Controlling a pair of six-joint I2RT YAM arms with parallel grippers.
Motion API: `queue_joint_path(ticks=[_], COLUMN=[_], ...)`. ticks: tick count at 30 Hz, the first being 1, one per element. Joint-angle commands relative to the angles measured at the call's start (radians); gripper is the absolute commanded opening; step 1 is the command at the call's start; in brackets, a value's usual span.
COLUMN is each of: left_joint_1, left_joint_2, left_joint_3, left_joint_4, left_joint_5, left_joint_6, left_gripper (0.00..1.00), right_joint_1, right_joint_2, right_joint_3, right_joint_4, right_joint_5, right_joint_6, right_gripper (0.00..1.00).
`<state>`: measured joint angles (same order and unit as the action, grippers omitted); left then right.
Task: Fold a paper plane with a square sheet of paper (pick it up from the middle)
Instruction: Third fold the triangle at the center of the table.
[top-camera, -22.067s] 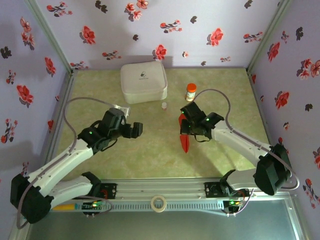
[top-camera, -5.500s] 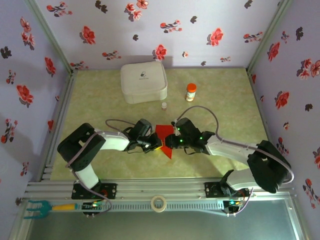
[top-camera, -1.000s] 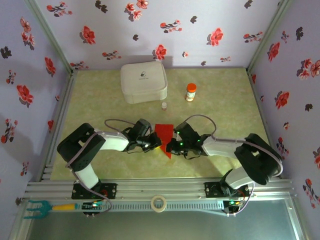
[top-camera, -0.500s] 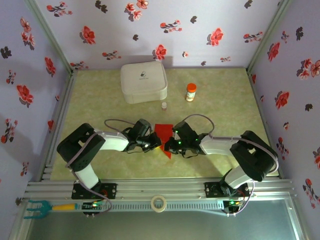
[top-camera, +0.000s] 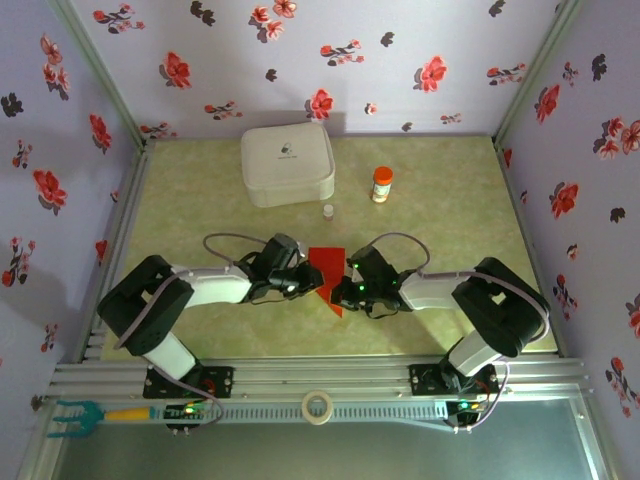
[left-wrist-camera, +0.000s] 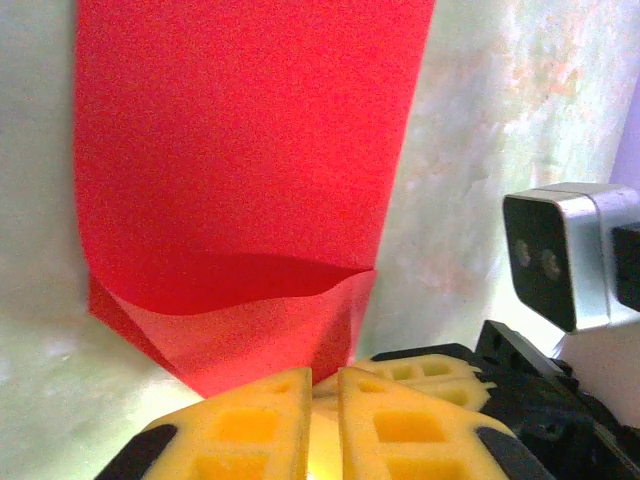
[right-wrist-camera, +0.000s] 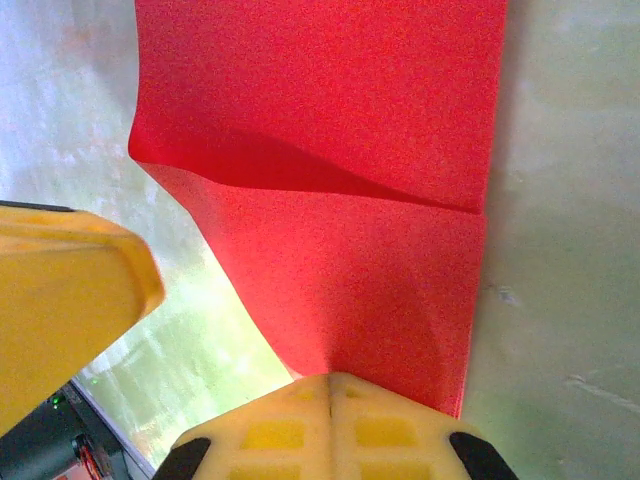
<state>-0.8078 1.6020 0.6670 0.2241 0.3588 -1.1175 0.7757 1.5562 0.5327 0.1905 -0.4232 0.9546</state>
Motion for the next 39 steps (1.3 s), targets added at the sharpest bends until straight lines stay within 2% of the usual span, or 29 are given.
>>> queue_joint_path(ticks=[1,4,9,13,19,39], left_joint_1=[-0.014,-0.023,-0.027,-0.018,0.04,0.191], left_joint_2=[0.011,0.055,0.121,0.143,0.152,0.119], left_joint_3=[0.043,0.069,0.093,0.088,0.035,0.011], left_joint_4=[-0.065,-0.078,-0.07,-0.119,-0.063,-0.115], left_joint_5=[-0.003,0.011,0.014,-0.028,-0.025,0.015], left_joint_6=[0.038,0.038,0.03,0.035,0.059,0.127], left_gripper=[0.11,0.07,0.05,0.03,0.04,0.04], right_joint_1=[-0.008,-0.009,-0.01,-0.012,-0.012,-0.012], right_joint_2=[0.025,0.025,0.025,0.027,0.038,0.028], right_joint_3=[-0.028,-0.029,-0.036,-0.044,-0.059,-0.079], right_joint_4=[-0.038,-0.037,-0.039,-0.036,-0.038,-0.04], right_joint_5=[0.008,0.01,0.016,0.019,0.018,0.016], right_joint_6=[0.004,0.004,0.004,0.004,0.004,-0.003], right_gripper=[0.0,0.0,0.0,0.0,0.0,0.0])
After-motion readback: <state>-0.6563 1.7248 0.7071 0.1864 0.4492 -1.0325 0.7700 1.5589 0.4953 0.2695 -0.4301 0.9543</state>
